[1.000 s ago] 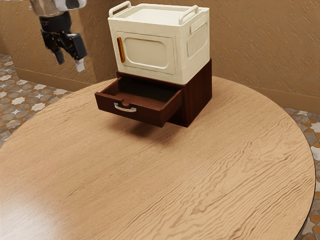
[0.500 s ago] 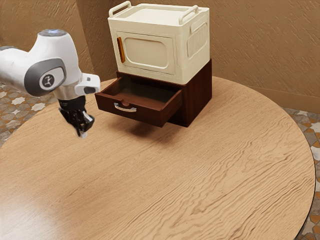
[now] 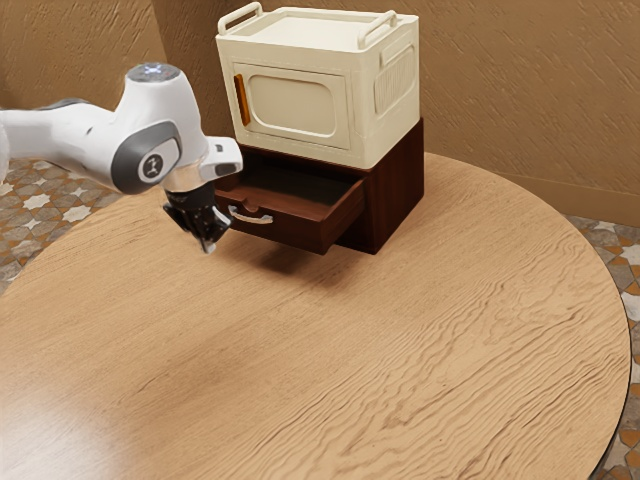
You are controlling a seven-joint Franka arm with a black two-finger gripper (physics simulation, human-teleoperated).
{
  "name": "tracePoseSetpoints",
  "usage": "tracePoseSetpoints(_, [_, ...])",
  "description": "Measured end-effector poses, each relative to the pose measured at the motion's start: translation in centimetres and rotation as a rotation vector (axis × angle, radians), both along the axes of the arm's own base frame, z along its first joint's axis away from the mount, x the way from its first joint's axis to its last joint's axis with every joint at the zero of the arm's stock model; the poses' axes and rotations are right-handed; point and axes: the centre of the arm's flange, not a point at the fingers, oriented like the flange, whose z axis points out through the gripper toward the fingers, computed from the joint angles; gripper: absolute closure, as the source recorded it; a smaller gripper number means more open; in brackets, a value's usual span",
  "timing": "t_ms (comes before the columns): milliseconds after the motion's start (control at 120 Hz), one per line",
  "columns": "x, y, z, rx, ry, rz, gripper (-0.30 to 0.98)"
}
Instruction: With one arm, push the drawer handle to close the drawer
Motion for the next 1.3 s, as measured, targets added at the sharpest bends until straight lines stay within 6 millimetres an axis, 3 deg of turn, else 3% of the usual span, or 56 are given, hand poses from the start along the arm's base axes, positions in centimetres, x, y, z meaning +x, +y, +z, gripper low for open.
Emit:
tracePoseSetpoints(200, [3.1,-0.1,-1.5,-0.013,-0.003,0.019,0.78])
tracePoseSetpoints(917, [8.1,3.7,-3.8,0.0,-0.034,-0.007,0.79])
tracePoseSetpoints(1000, [8.9,3.6,-3.5,-0.004,-0.051,-0.02,0.79])
tracePoseSetpoints(1150, [9.8,3.7,-5.2,-0.035,-0.052,-0.028,0.79])
tracePoseSetpoints(1300, [10.9,4.2,-5.0,-0.036,-0.083,-0.052,0.79])
